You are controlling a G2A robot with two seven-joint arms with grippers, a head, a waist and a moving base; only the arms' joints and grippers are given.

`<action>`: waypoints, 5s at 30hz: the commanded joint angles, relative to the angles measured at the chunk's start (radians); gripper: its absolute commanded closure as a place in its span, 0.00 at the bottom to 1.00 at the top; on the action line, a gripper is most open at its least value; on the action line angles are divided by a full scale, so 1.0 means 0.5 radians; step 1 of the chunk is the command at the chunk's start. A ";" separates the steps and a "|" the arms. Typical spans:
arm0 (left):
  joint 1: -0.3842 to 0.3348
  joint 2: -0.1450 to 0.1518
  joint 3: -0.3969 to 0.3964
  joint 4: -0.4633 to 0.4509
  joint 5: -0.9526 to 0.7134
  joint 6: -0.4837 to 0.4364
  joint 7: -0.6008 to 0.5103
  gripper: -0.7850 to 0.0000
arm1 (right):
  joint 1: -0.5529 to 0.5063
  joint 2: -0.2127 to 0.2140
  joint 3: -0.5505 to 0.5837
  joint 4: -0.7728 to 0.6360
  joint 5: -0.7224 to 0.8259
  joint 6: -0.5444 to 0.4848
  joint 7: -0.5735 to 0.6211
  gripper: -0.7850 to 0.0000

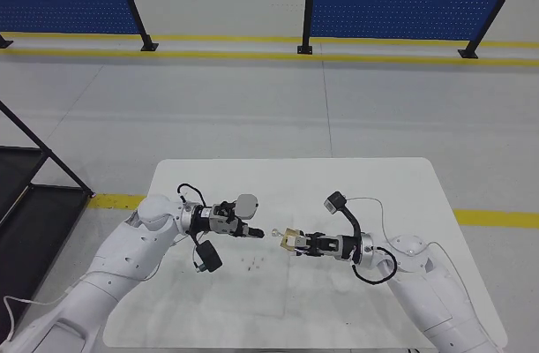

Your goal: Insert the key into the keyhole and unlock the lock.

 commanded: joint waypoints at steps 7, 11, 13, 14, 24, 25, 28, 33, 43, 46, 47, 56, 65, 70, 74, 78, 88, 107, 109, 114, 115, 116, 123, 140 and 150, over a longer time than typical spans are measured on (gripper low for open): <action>0.002 0.004 0.007 -0.067 -0.083 -0.257 0.012 0.00 | 0.000 0.000 0.000 0.000 0.000 0.000 0.000 1.00; -0.056 0.027 -0.012 -0.098 -0.123 -0.746 -0.002 0.00 | 0.000 0.000 0.000 0.000 0.000 0.000 0.000 1.00; -0.067 0.034 -0.004 -0.116 -0.172 -1.000 -0.027 0.00 | 0.000 0.000 0.000 0.000 0.000 0.000 0.000 1.00; -0.074 0.040 -0.003 -0.123 -0.161 -1.074 -0.031 0.00 | 0.000 0.000 0.000 0.000 0.000 0.000 0.000 1.00; -0.155 0.119 0.199 -0.135 -0.889 -1.787 -0.600 0.00 | 0.000 0.000 0.000 0.000 0.000 0.000 0.000 1.00; -0.177 0.128 0.238 -0.165 -0.936 -1.890 -0.703 0.00 | 0.000 0.000 0.000 0.000 0.000 0.000 0.000 1.00; -0.232 0.157 0.288 -0.171 -1.089 -2.078 -0.892 0.00 | 0.000 0.000 0.000 0.000 0.000 0.000 0.000 1.00; -0.273 0.194 0.410 -0.132 -1.375 -2.248 -1.061 0.00 | 0.000 0.000 0.000 0.000 0.000 0.000 0.000 1.00; -0.362 0.239 0.611 -0.002 -1.605 -2.248 -1.066 0.00 | 0.000 0.000 0.000 0.000 0.000 0.000 0.000 1.00; -0.362 0.239 0.611 -0.002 -1.605 -2.248 -1.066 0.00 | 0.000 0.000 0.000 0.000 0.000 0.000 0.000 1.00; -0.362 0.239 0.611 -0.002 -1.605 -2.248 -1.066 0.00 | 0.000 0.000 0.000 0.000 0.000 0.000 0.000 1.00; -0.358 0.251 0.675 -0.010 -2.234 -2.248 -1.212 0.00 | 0.000 0.000 0.000 0.000 0.000 0.000 0.000 1.00; -0.619 0.373 1.031 -0.155 -3.698 -2.248 -2.109 0.00 | 0.000 0.000 0.000 0.000 0.000 0.000 0.000 1.00; -0.772 0.428 1.203 -0.121 -4.679 -2.248 -2.975 0.00 | 0.000 0.000 0.000 0.000 0.000 0.000 0.000 1.00; -0.880 0.436 1.311 0.010 -5.454 -2.248 -3.804 0.00 | 0.000 0.000 0.000 0.000 0.000 0.000 0.000 1.00; -0.961 0.411 1.391 0.088 -6.080 -2.047 -4.493 0.00 | 0.000 0.000 0.000 0.000 0.000 0.000 0.000 1.00; -0.931 0.349 1.376 0.086 -6.426 -1.521 -5.020 0.00 | 0.000 0.000 0.000 0.000 0.000 0.000 0.000 1.00; -0.702 0.155 1.214 0.219 -6.568 -1.401 -5.140 0.00 | 0.000 0.000 0.000 0.000 0.000 0.000 0.000 1.00; -0.671 0.133 1.180 0.233 -6.593 -1.373 -5.168 0.00 | 0.000 0.000 0.000 0.000 0.000 0.000 0.000 1.00; -0.625 0.101 1.102 0.255 -6.604 -1.355 -5.186 0.00 | 0.000 0.000 0.000 0.000 0.000 0.000 0.000 1.00; -0.625 0.101 1.102 0.255 -6.604 -1.355 -5.186 0.00 | 0.000 0.000 0.000 0.000 0.000 0.000 0.000 1.00; -0.625 0.101 1.102 0.255 -6.604 -1.355 -5.186 0.00 | 0.000 0.000 0.000 0.000 0.000 0.000 0.000 1.00; -0.607 0.099 1.102 0.230 -6.588 -1.335 -5.155 0.00 | 0.000 0.000 0.000 0.000 0.000 0.000 0.000 1.00; -0.486 0.111 0.851 0.159 -6.324 -1.338 -5.202 0.00 | 0.000 0.000 0.000 0.000 0.000 0.000 0.000 1.00; -0.405 0.182 0.689 0.012 -5.976 -1.461 -5.079 0.28 | 0.000 0.000 0.000 0.000 0.000 0.000 0.000 1.00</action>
